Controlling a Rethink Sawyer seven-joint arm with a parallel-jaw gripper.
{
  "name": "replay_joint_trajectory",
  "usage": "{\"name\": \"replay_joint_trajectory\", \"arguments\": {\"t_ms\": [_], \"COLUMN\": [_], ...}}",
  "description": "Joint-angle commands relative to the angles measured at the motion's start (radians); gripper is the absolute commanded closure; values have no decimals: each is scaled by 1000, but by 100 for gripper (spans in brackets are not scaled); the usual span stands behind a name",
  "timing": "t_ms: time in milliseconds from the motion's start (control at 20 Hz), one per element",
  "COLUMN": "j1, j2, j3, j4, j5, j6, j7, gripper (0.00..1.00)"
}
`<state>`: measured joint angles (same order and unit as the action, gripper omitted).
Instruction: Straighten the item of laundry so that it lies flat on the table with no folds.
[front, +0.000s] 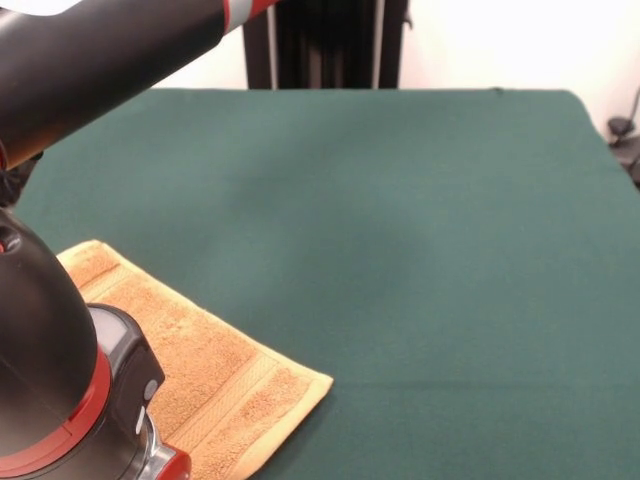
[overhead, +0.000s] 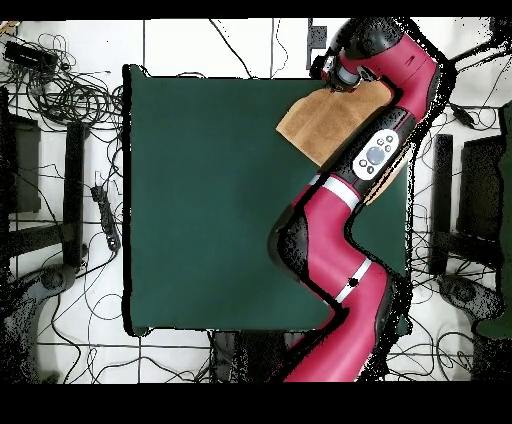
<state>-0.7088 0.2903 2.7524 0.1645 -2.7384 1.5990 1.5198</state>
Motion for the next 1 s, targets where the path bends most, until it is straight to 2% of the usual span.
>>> {"name": "replay_joint_trajectory", "arguments": {"t_ms": [50,650,1000], "j1": [49,57,58], "j2": [31,-1,-5], "j3": [-62,-43,-29], "j4": [-107,-94,-89], "j5": [-14,-111,-148], "j6": [-84,39,52], "j7": [-180,-240,-288], "gripper": [100,100,100]}}
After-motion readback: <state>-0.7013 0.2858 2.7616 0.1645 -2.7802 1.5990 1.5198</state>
